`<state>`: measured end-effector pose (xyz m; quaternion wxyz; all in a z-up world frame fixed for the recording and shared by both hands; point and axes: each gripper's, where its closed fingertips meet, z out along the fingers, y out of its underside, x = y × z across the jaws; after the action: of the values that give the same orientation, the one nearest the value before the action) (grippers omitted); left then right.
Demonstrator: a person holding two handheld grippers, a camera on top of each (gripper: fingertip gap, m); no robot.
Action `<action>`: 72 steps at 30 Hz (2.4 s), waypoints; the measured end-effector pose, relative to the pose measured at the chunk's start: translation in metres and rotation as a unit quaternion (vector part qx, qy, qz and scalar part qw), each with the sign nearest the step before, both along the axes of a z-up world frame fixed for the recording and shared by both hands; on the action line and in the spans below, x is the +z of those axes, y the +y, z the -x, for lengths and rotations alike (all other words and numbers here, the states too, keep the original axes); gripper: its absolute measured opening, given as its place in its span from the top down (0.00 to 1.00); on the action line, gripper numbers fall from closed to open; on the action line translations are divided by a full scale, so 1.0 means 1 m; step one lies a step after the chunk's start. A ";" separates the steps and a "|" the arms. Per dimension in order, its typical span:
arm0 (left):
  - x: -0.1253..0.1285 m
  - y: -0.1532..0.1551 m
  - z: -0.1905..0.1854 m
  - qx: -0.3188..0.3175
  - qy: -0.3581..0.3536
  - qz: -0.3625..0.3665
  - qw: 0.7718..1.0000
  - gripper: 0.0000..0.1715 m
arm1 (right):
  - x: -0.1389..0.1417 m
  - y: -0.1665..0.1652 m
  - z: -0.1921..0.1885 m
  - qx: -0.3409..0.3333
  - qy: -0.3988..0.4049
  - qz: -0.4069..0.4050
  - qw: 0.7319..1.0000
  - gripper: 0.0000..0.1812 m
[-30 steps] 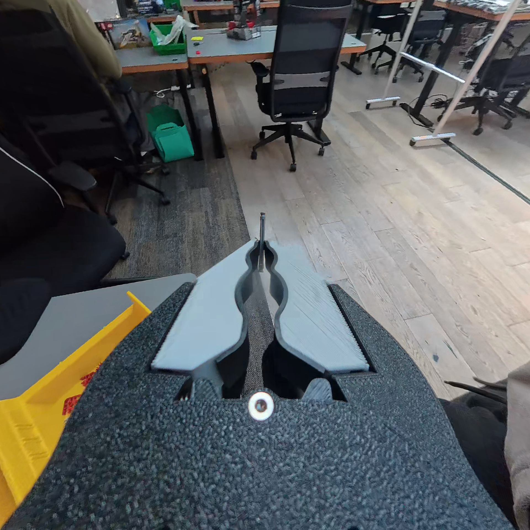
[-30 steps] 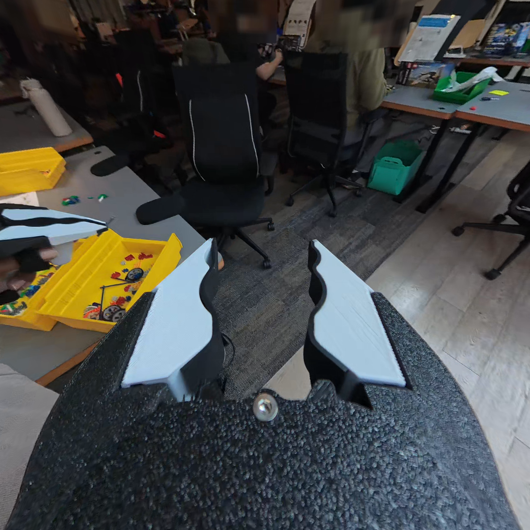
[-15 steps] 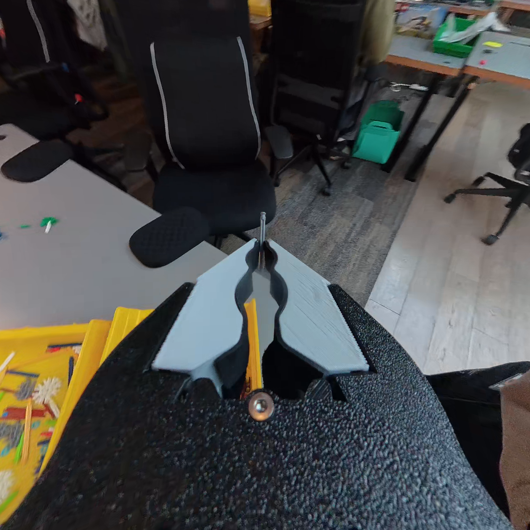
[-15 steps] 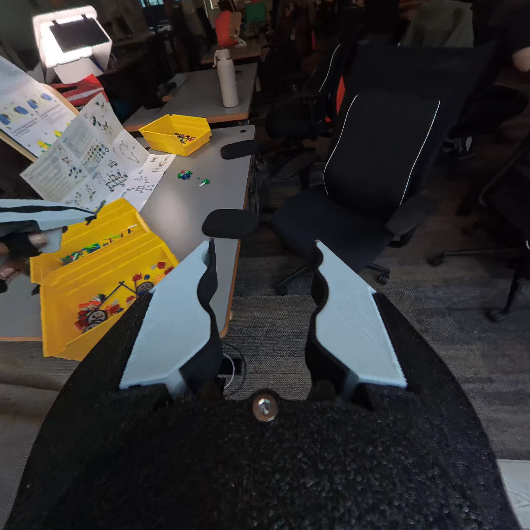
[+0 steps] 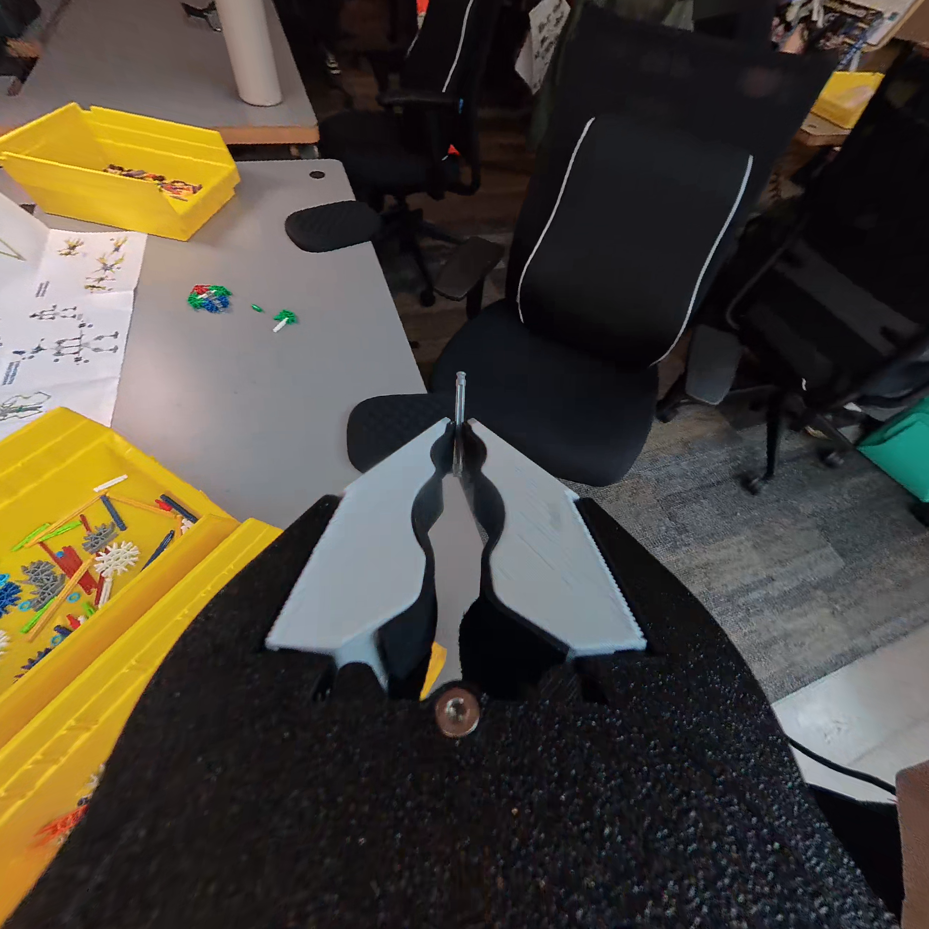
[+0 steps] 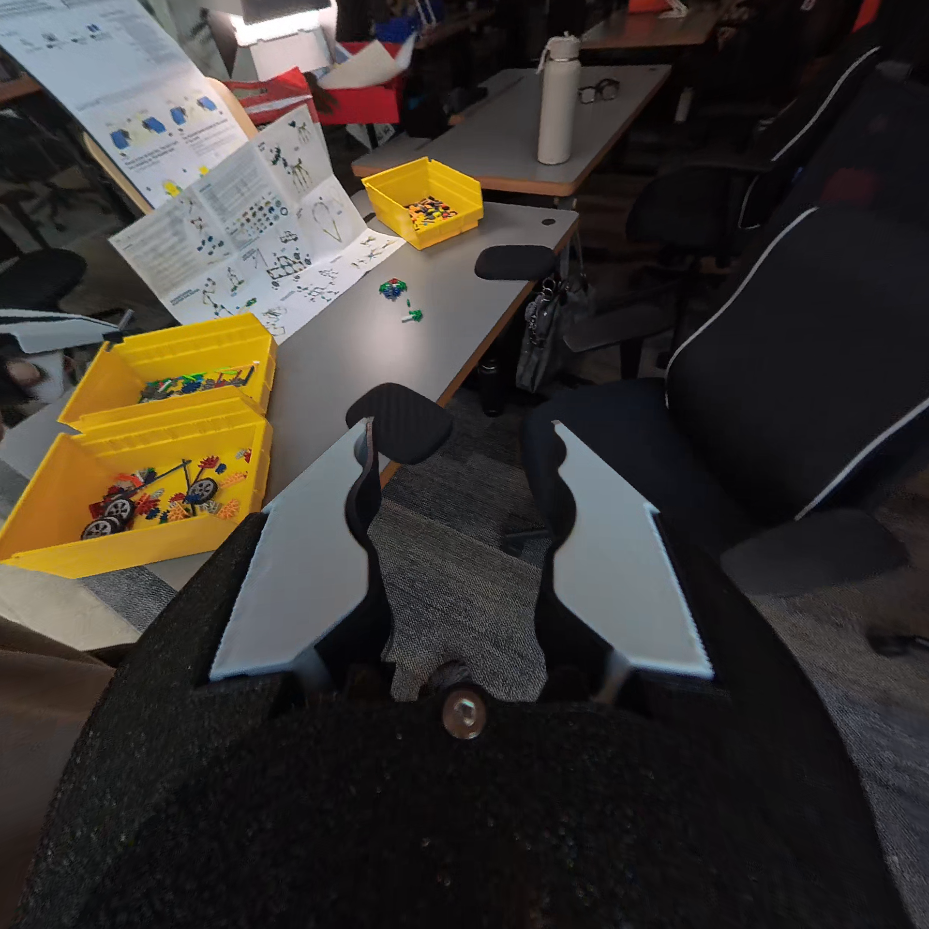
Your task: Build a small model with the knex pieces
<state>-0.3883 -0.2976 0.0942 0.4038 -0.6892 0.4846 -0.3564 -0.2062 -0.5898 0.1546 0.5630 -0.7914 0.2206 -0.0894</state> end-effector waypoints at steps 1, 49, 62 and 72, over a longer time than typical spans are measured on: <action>-0.006 0.010 -0.009 0.011 0.002 0.003 1.000 0.99 | -0.001 0.021 -0.011 0.016 0.000 -0.003 1.000 0.64; -0.141 0.097 -0.169 0.661 0.018 -0.169 0.730 0.99 | -0.207 0.650 -0.247 0.788 -0.017 -0.141 0.599 0.58; -0.114 0.106 -0.424 0.631 -0.027 -0.136 0.763 0.99 | -0.230 0.565 -0.510 0.744 -0.002 -0.144 0.653 0.53; -0.163 0.184 -0.510 0.598 0.017 -0.134 0.790 0.99 | -0.312 0.558 -0.656 0.617 -0.087 -0.082 0.778 0.50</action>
<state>0.1213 -0.1140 -0.0686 0.6161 -0.7864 0.0252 0.0368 0.4502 -0.0318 -0.1578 0.5770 -0.6978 -0.3587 0.2268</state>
